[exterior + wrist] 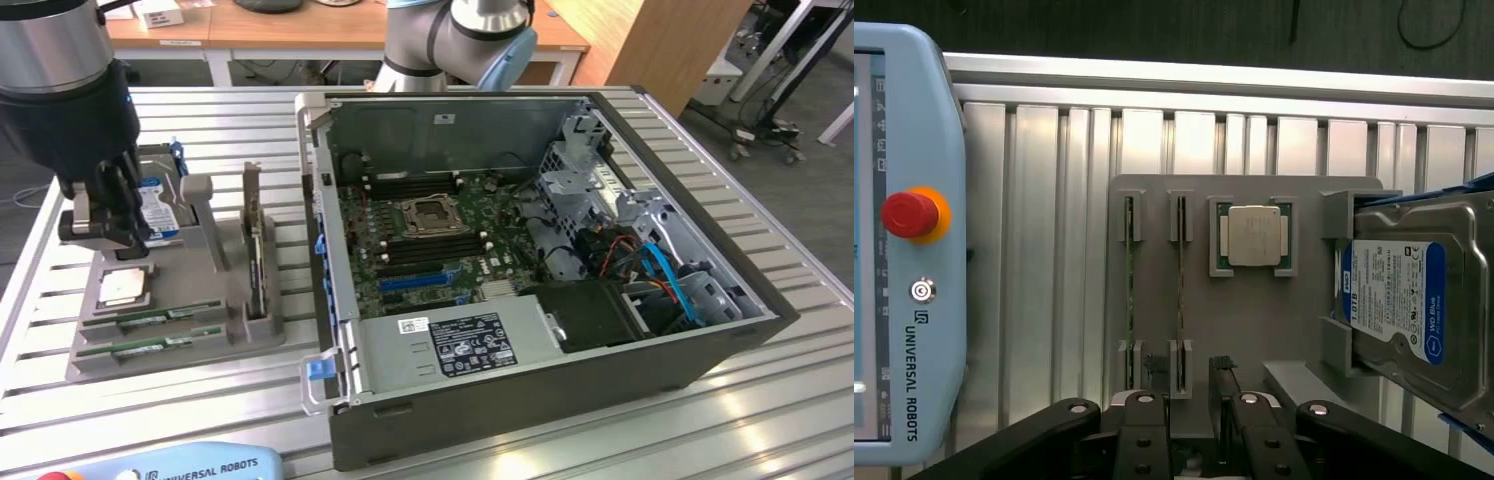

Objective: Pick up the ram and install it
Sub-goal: 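Pick up the ram and move it above insertion slot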

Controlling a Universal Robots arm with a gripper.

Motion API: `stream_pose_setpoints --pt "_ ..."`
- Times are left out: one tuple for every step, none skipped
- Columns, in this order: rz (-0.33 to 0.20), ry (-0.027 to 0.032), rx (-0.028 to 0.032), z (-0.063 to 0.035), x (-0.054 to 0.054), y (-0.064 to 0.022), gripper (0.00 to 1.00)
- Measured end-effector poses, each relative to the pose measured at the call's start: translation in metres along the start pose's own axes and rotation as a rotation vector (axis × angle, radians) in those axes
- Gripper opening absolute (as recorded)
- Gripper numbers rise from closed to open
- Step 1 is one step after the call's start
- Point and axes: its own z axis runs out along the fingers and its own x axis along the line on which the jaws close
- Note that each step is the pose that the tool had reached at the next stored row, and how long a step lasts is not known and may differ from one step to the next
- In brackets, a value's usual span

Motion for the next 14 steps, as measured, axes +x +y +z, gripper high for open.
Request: stream_pose_setpoints --pt "-0.001 0.0 0.0001 0.0 0.001 0.0 0.29" --pt "-0.002 0.0 0.0 0.0 0.003 0.0 0.29" --pt "-0.003 0.0002 -0.0001 -0.0001 0.004 0.0 0.29" --pt "-0.004 0.0001 -0.0002 -0.0001 0.006 0.0001 0.29" --pt "-0.005 0.0001 -0.0001 -0.0002 0.007 0.0001 0.29" --pt "-0.005 0.0002 -0.0001 -0.0002 0.009 0.0001 0.29" --pt "-0.006 0.0002 -0.0002 -0.0002 0.01 0.0001 0.29" --pt "-0.007 0.0004 -0.0002 -0.0003 0.012 0.0001 0.29" --pt "-0.007 0.0003 -0.0002 -0.0003 0.013 0.0002 0.29" --pt "-0.008 0.0003 -0.0002 -0.0003 0.015 0.0002 0.29" --pt "-0.008 0.0003 -0.0002 -0.0003 0.016 0.0003 0.29" --pt "-0.009 0.0004 -0.0002 -0.0004 0.017 0.0002 0.29" --pt "-0.01 0.0004 -0.0002 -0.0004 0.019 0.0003 0.29" --pt "-0.01 0.0004 -0.0002 -0.0004 0.02 0.0003 0.29"
